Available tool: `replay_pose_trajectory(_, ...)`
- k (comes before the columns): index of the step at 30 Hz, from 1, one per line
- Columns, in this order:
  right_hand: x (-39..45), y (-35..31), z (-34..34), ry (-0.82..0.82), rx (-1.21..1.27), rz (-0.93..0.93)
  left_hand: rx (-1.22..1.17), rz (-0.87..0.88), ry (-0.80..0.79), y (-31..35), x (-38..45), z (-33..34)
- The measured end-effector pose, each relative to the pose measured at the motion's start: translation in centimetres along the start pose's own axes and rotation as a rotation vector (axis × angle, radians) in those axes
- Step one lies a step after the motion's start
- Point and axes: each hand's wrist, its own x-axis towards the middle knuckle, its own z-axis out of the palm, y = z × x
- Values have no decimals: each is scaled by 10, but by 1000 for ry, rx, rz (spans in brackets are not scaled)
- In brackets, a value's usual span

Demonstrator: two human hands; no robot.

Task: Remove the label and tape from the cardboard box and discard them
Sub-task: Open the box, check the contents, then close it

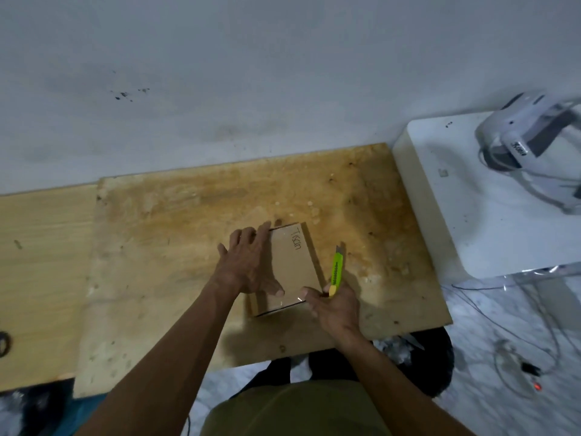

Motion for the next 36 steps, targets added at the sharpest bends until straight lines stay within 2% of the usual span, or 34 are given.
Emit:
replay_pose_trajectory(3, 5, -7, 3, 11, 43, 10, -20, -7, 12, -1, -13, 7)
replay_pose_trajectory(9, 19, -10, 3, -8, 35, -41, -21, -111, -76, -2, -31, 22)
replay_pose_trajectory(13, 25, -24, -8, -75, 38, -31, -32, -145, -21, 0, -34, 27)
replay_pose_trajectory(17, 47, -28, -25, 34, -255, -144, -78, -179, 15, 2, -36, 31)
replay_pose_trajectory(19, 57, -27, -32, 43, -325, -161, -108, -198, 31, 5, -36, 33)
replay_pose_trajectory(23, 69, -23, -38, 97, -373, -140, -131, -228, 16, 11, -37, 32)
replay_pose_trajectory(30, 78, -22, -40, 161, -286, -92, -139, -242, 12, 12, -38, 29)
replay_pose_trajectory(36, 67, -21, -35, 217, -328, -190, -146, -244, 6, 10, -39, 29)
